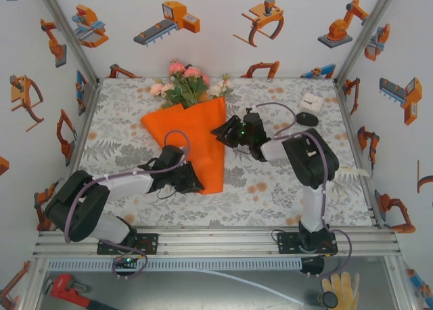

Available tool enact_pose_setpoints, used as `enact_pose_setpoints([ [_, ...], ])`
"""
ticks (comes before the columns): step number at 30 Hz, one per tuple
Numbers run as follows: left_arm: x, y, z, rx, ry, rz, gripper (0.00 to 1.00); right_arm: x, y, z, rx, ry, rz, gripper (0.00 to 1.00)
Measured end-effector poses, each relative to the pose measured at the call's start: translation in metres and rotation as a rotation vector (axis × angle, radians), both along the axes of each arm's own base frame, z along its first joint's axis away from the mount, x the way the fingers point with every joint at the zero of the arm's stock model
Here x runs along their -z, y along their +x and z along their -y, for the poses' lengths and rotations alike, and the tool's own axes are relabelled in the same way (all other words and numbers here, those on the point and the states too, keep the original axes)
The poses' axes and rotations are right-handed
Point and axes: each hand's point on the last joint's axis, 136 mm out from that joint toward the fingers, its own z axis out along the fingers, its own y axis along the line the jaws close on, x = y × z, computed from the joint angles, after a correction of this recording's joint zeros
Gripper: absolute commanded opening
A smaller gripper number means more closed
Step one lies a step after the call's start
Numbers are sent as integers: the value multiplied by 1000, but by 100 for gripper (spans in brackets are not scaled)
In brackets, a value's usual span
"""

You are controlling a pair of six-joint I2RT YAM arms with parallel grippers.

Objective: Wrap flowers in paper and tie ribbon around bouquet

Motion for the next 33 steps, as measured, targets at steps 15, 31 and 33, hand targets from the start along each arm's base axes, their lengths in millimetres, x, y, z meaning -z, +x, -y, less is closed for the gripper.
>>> enact_pose_setpoints([
  [15,0,1,-2,-7,1,-2,32,24,84,12,35,33,2,46],
  [31,-1,-5,-26,-58,51,-5,32,21,182,6,83,49,62,46],
  [33,-1,-5,-29,-65,55,-8,32,21,191,6,88,56,69,46],
])
